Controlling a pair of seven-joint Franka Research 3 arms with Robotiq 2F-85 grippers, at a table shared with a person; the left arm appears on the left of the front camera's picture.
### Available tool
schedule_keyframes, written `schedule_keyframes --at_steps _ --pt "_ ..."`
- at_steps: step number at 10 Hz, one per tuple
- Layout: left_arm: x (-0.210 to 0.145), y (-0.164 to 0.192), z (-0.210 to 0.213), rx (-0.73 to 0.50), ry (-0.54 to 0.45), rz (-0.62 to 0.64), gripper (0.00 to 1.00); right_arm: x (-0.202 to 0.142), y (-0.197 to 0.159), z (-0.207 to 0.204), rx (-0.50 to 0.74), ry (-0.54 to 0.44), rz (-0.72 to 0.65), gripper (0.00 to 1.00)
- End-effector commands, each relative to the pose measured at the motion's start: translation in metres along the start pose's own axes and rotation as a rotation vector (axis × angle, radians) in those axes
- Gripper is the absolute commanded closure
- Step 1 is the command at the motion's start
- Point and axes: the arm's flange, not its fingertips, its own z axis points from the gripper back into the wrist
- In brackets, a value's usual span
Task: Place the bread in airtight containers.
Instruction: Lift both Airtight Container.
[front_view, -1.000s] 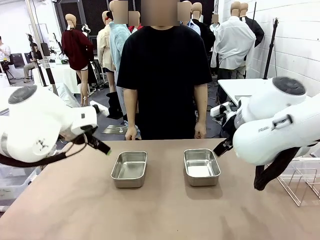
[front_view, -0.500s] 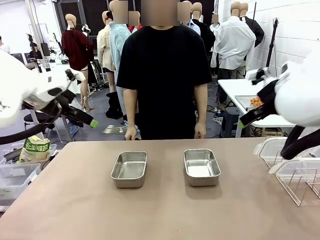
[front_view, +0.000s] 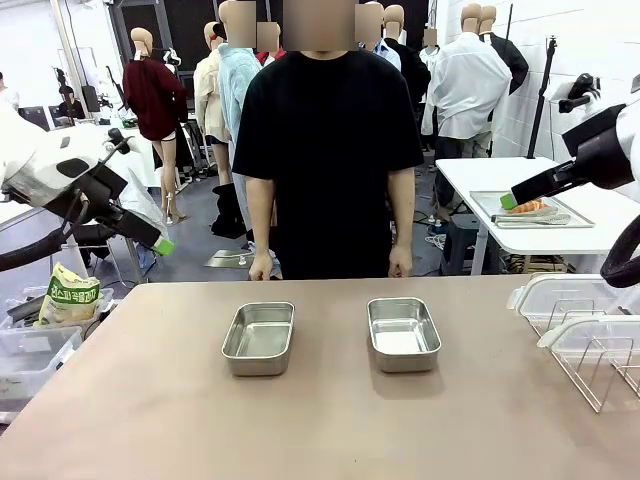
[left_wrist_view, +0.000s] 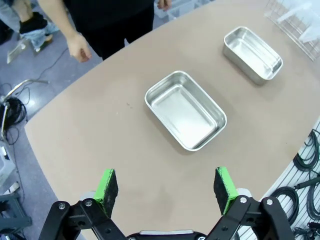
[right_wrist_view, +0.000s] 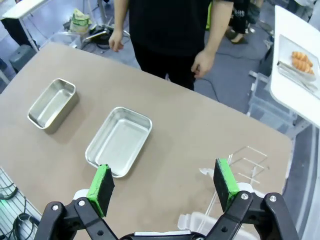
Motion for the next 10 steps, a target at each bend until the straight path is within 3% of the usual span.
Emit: schedule_keyframes --at_steps 1,10 --pt "-0.008 0.004 -0.003 -0.014 0.024 -0.011 0.00 -0.058 0.014 -0.012 0.065 -0.011 0.003 0.00" --pt "-0.012 0.001 -0.003 0.004 0.007 0.015 0.00 -0.062 0.008 -0.030 0.107 0.064 0.018 0.00"
